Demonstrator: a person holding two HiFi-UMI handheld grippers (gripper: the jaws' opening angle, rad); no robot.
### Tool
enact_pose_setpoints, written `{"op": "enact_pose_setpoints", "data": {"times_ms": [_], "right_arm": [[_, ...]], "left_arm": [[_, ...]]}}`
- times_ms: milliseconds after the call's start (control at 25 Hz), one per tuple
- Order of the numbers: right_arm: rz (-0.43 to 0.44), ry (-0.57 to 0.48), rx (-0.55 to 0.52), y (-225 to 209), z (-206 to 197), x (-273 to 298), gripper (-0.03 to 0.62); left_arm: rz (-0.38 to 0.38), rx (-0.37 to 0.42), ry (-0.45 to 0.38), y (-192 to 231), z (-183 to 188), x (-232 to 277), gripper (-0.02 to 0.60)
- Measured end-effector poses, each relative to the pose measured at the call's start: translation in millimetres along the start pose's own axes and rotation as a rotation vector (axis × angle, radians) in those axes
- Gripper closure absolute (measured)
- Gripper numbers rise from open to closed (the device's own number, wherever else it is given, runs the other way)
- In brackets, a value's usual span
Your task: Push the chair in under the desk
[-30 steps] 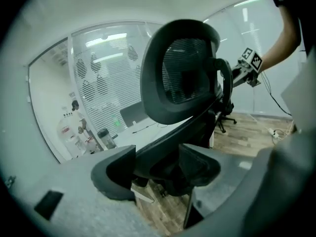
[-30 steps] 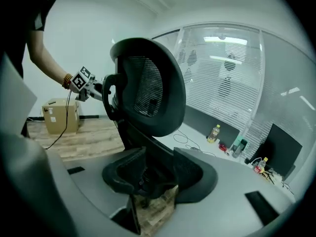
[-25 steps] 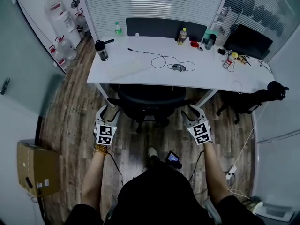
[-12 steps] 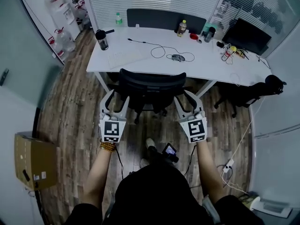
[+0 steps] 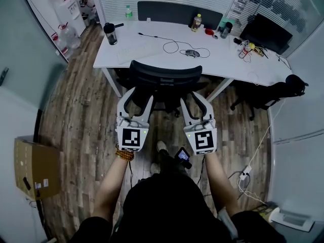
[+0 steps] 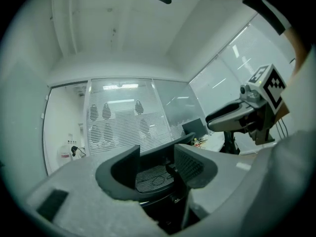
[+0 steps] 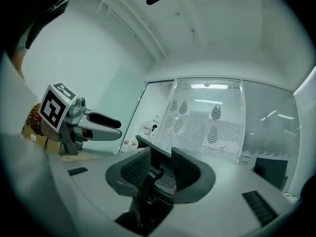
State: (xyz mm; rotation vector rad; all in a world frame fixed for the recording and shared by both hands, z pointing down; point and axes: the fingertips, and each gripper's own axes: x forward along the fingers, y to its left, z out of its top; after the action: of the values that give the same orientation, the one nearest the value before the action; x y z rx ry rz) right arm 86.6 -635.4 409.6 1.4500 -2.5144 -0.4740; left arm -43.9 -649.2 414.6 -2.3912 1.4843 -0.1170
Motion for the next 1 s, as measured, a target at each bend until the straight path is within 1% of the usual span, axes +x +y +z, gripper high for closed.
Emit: {"op": "enact_pose_setpoints", "data": {"times_ms": [120, 320, 560, 680, 760, 800, 880, 1000], "right_arm": [[-0.039, -0.01, 0.008, 9.6, 4.1, -4.6, 0.482], [-0.1, -0.013, 0.015, 19.9, 3.9, -8.6, 0.487], [-0.114, 0.005, 0.059, 38.6, -0.3, -7.5, 0.496], [-0.115, 0.02, 0.052, 44.3, -5.7, -9.2, 0.528], [-0.122, 0.04, 0.034, 44.8, -11.6, -10.0, 0.568], [-0.129, 0.047, 0.042, 44.9, -13.9, -10.2, 0.594], [-0.134, 0.058, 0.065, 46.6, -17.1, -10.6, 0.595], [-0.129, 0.065, 0.07, 49.3, -19.3, -10.4, 0.595]], "left_arm": [[0.009, -0.014, -0.022, -4.9, 6.4, -6.0, 0.371], [0.052, -0.066, -0.042, -8.9, 15.0, -11.7, 0.377], [0.074, -0.121, -0.051, -16.5, 13.2, -20.7, 0.406], [0.062, -0.116, -0.043, -23.9, 7.0, -25.3, 0.451], [0.061, -0.113, -0.04, -26.6, 3.0, -26.4, 0.551], [0.059, -0.119, -0.038, -28.1, 1.0, -26.3, 0.577], [0.048, -0.117, -0.038, -31.5, -1.9, -25.1, 0.581], [0.039, -0.113, -0.035, -34.4, -4.9, -22.2, 0.581]]}}
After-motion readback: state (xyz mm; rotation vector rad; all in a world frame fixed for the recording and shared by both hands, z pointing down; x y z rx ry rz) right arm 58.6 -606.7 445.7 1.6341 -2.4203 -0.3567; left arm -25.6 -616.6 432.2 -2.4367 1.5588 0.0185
